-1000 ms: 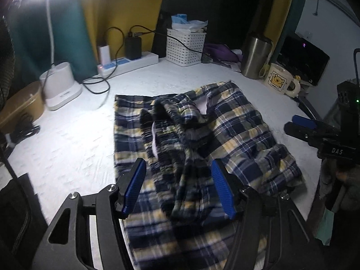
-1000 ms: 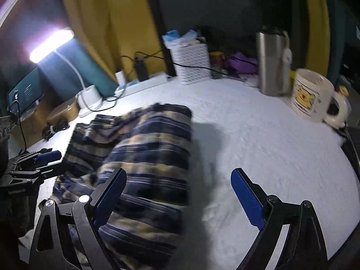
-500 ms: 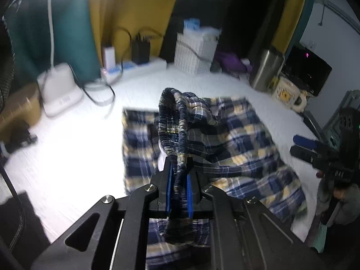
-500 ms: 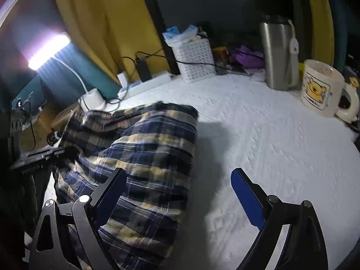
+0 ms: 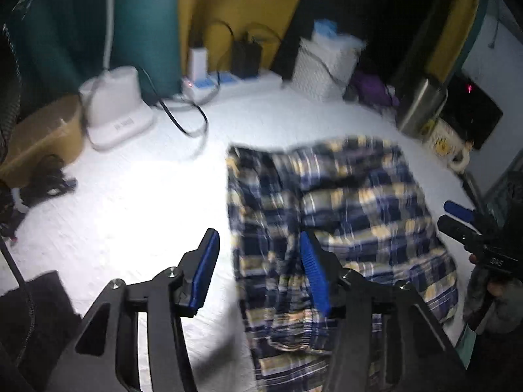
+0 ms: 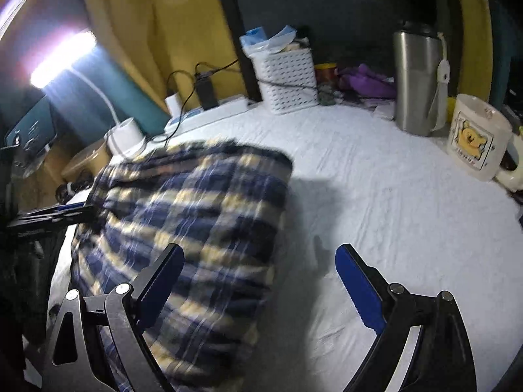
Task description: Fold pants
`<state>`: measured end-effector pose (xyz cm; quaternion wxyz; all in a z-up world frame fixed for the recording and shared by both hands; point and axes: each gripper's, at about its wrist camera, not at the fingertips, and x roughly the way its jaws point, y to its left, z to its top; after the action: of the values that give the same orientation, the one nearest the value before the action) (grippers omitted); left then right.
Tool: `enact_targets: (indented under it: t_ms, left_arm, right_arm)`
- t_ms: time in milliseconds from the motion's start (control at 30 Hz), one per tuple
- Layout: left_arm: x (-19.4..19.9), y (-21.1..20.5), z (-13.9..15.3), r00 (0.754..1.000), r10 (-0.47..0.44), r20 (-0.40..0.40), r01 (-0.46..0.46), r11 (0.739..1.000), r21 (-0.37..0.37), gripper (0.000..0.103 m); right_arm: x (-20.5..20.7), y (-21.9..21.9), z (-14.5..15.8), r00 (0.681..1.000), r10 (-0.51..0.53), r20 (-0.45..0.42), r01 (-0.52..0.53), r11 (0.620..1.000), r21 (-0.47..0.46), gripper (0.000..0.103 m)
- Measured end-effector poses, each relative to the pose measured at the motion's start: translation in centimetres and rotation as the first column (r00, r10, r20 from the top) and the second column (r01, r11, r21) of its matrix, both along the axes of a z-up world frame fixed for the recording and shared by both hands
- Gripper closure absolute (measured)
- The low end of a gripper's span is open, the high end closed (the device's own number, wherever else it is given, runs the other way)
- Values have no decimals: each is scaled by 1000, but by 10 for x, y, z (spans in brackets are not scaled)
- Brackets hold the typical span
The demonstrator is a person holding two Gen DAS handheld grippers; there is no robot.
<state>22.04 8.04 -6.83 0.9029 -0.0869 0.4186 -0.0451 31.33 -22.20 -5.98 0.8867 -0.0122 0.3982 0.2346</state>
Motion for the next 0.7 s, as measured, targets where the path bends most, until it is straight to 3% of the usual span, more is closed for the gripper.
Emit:
enact_targets:
  t_ms: [200, 300, 400, 533, 700]
  left_arm:
    - [12, 6, 14, 998, -21, 60, 20, 1000, 20, 49]
    - [25, 1, 13, 996, -55, 65, 55, 998, 9, 49]
    - [37, -5, 12, 995, -79, 65, 80, 997, -5, 49]
    - [54, -6, -3, 997, -80, 25, 79, 996, 45, 49]
    - [70, 10, -26, 999, -26, -33, 27, 999, 42, 47]
  right_arm:
    - [27, -1, 7, 999, -16, 31, 16, 1000, -7, 9]
    - [42, 6, 5, 1000, -4, 23, 4, 1000, -15, 18]
    - [57, 14, 0, 1000, -2, 12, 2, 1000, -28, 18]
    - [76, 23, -10, 1000, -14, -7, 14, 998, -54, 18]
    - [97, 29, -23, 999, -26, -28, 23, 995, -99, 18]
